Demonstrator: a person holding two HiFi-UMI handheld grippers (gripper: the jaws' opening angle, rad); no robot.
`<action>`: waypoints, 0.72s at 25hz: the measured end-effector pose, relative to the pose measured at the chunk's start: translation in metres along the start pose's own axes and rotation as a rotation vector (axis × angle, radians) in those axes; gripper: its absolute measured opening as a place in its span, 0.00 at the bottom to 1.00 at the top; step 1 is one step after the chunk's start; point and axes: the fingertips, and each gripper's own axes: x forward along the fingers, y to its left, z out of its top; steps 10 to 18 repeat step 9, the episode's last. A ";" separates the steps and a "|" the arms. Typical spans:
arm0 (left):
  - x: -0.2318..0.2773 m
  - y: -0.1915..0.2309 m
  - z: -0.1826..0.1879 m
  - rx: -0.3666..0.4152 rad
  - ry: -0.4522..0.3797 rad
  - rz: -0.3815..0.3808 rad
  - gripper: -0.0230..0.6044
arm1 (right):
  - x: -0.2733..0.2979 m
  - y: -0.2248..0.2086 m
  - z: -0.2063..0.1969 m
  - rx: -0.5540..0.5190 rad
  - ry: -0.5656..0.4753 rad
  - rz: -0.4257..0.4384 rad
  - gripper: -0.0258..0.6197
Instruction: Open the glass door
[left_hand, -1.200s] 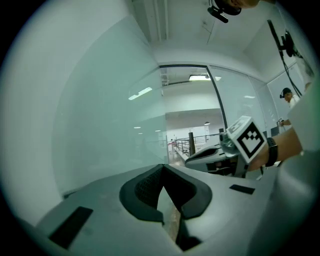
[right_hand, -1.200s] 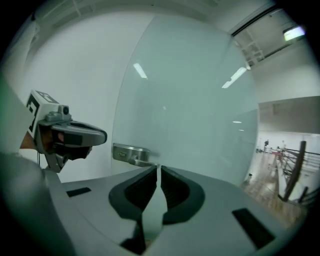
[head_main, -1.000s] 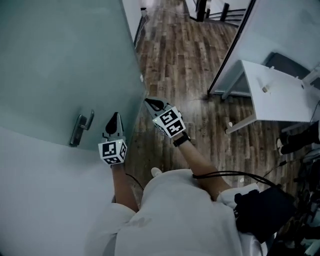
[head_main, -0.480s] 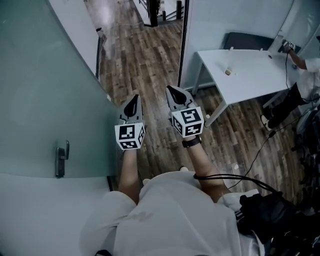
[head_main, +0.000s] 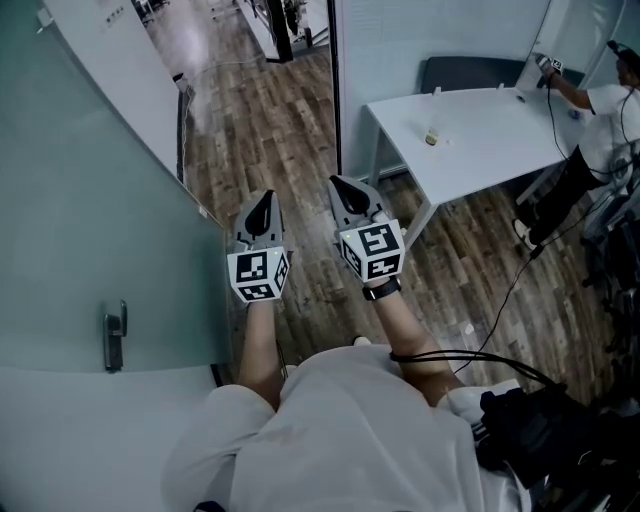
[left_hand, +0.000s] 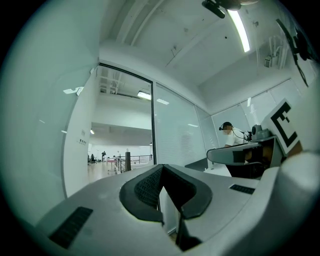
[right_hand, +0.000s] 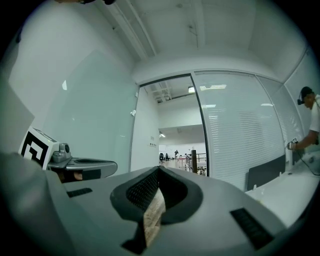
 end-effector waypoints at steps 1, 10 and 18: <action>0.002 -0.004 0.005 -0.003 0.000 0.008 0.04 | -0.004 -0.005 0.004 0.000 -0.001 0.003 0.04; 0.011 -0.020 -0.019 -0.004 -0.030 0.025 0.04 | -0.019 -0.018 -0.023 -0.029 -0.018 -0.004 0.04; 0.011 -0.020 -0.019 -0.004 -0.030 0.025 0.04 | -0.019 -0.018 -0.023 -0.029 -0.018 -0.004 0.04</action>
